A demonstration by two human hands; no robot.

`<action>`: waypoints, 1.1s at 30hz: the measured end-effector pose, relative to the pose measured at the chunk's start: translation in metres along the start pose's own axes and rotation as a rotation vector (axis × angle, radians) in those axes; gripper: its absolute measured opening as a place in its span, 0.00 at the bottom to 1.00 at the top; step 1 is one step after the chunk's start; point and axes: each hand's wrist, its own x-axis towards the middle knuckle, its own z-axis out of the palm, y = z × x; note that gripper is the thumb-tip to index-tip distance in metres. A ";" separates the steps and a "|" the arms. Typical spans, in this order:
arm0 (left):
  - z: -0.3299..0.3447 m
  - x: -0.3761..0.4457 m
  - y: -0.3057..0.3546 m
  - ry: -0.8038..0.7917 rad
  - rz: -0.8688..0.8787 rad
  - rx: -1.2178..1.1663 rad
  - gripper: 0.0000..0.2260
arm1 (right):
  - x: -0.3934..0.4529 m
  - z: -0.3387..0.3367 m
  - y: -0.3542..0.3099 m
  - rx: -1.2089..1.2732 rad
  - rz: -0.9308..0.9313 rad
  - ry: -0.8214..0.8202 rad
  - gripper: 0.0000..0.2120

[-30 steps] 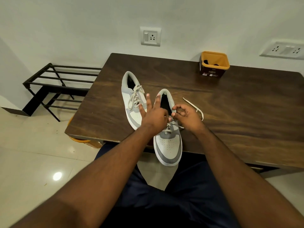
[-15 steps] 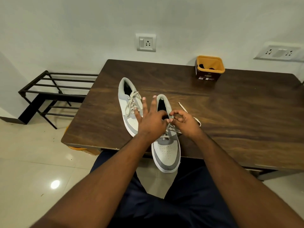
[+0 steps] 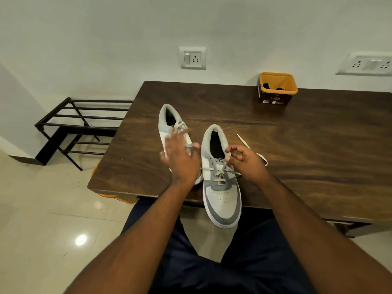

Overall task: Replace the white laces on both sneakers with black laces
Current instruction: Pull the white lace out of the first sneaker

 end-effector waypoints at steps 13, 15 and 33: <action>-0.002 -0.022 -0.008 -0.517 0.110 0.290 0.29 | -0.004 0.015 -0.003 -0.891 -0.282 -0.177 0.10; -0.001 -0.020 -0.007 -0.508 0.102 0.264 0.26 | -0.006 0.019 0.002 -0.918 -0.299 -0.181 0.08; 0.010 -0.025 -0.016 -0.426 0.051 0.203 0.21 | -0.024 0.026 0.029 -0.887 -0.513 0.180 0.11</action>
